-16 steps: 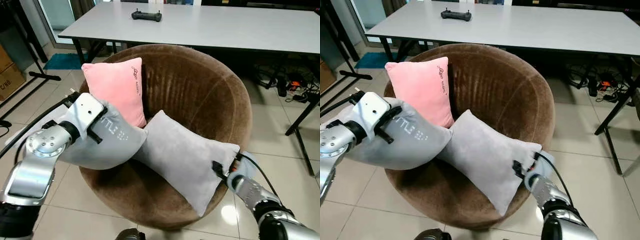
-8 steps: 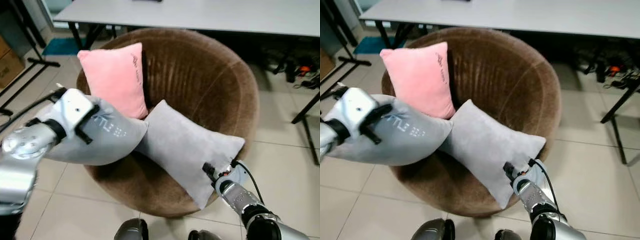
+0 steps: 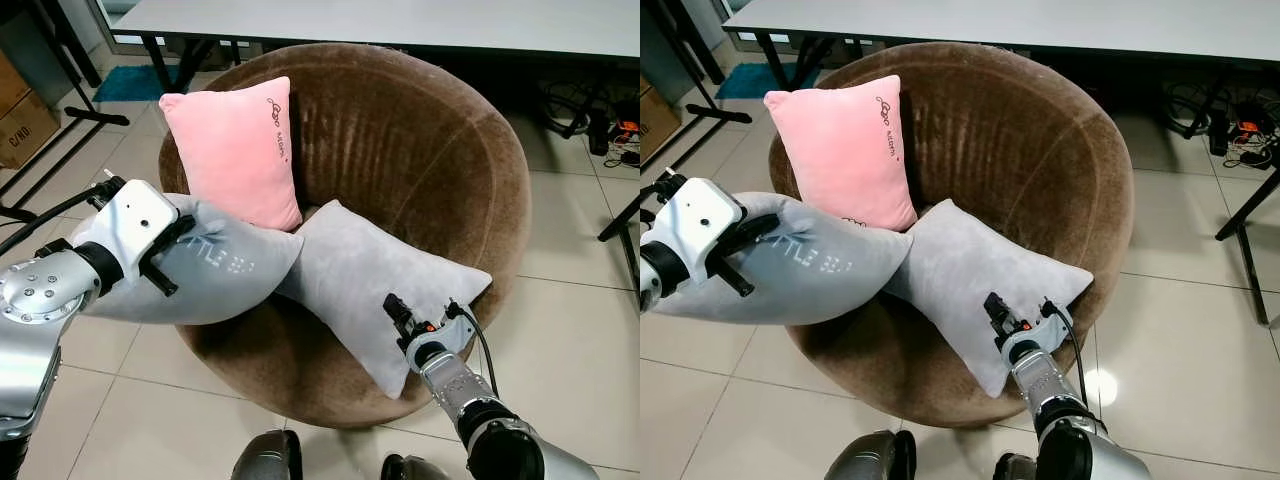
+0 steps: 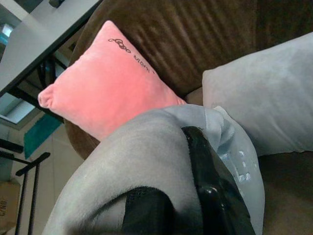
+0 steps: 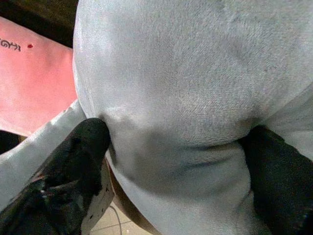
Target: Move the pillow to the sofa from floor
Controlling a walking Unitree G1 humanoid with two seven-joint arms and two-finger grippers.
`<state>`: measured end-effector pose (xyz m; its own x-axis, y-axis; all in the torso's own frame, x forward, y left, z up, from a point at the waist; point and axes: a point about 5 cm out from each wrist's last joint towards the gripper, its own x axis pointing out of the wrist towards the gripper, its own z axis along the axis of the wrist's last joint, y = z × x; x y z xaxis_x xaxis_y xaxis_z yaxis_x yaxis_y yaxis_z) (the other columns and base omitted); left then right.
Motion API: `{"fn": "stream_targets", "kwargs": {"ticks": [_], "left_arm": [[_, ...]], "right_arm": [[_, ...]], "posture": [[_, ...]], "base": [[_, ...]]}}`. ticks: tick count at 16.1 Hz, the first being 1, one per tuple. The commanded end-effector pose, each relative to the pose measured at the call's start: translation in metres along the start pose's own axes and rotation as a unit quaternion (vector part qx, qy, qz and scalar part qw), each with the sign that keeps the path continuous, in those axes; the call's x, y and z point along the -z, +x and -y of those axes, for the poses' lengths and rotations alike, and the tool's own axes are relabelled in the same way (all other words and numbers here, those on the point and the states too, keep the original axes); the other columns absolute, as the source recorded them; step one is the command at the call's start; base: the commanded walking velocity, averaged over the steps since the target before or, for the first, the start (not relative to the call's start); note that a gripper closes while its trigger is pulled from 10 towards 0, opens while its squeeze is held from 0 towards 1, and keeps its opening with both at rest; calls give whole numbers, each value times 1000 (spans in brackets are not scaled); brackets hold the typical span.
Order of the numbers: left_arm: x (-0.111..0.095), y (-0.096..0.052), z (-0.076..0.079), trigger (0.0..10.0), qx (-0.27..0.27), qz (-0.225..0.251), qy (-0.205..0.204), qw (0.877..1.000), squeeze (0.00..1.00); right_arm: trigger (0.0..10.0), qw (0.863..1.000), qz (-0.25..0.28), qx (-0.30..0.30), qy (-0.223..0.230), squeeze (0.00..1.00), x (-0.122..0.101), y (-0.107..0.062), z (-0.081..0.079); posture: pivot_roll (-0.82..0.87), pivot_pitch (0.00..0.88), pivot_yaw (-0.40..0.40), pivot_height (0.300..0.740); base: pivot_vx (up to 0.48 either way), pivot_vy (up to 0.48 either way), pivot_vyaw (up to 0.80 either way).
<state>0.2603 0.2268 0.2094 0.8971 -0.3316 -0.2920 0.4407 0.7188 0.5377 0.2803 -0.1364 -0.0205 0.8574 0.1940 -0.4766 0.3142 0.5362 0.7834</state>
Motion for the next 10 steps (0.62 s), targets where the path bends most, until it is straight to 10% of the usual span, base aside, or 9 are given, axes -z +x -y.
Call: {"fn": "stream_targets", "kwargs": {"ticks": [1, 10], "left_arm": [[-10, -4, -3, 10000, -9, 17, 18, 1000, 0], [-7, -5, 1, 10000, -6, 14, 15, 1000, 0]], "right_arm": [[0, 1000, -12, -20, -4, 0, 7, 3, -10], [0, 999, -43, -9, -28, 0, 20, 3, -9]], "posture": [[316, 149, 91, 740], [299, 144, 88, 740]], "base": [[0, 0, 0], [0, 0, 0]]}}
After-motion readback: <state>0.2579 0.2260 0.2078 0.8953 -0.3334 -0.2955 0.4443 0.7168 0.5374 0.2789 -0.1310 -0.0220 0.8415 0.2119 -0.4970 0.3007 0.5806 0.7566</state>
